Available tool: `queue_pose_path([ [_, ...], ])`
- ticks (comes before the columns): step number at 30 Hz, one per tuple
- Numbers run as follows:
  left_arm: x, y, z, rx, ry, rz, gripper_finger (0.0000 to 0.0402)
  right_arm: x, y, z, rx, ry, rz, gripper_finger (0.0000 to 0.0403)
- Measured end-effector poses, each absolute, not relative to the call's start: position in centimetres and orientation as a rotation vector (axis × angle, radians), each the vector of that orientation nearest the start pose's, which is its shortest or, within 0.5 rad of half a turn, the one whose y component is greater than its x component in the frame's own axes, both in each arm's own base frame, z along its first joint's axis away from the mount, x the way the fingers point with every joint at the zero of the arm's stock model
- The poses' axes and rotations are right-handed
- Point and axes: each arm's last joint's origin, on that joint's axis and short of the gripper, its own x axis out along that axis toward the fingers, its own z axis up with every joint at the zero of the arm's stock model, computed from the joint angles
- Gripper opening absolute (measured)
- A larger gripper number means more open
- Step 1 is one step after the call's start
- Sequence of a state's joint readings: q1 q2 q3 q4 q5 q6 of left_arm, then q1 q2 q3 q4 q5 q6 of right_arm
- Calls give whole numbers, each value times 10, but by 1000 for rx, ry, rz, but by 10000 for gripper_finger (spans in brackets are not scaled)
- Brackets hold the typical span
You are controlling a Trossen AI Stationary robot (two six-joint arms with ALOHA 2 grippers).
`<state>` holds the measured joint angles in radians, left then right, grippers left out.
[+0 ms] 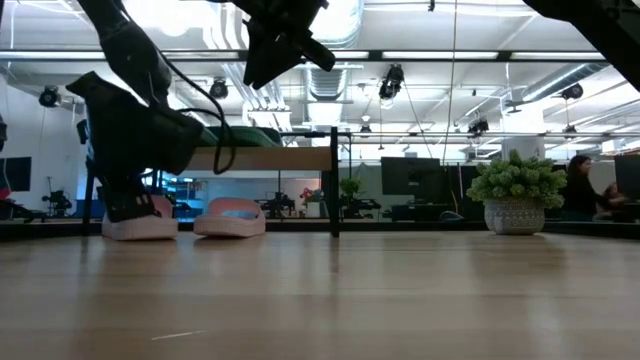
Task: Pick and place slides into the shelf
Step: Adjust the left pink slide under the shelf
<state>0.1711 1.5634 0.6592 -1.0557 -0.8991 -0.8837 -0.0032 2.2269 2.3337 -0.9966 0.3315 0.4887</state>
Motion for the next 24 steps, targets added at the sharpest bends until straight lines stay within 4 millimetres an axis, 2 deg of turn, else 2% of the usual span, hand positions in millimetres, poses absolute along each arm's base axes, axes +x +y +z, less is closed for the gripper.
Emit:
queue_pose_path([
  [6,176,54,125,154,1352,1355,50,478,-12,324,305,785,-520,59],
  [13,177,54,128,162,1284,1369,9,478,-13,324,305,785,-521,59],
  [16,181,55,134,186,1180,1396,4,478,-13,324,305,786,-521,59],
  [24,186,48,147,279,1128,1293,1,476,-13,321,298,814,-527,59],
])
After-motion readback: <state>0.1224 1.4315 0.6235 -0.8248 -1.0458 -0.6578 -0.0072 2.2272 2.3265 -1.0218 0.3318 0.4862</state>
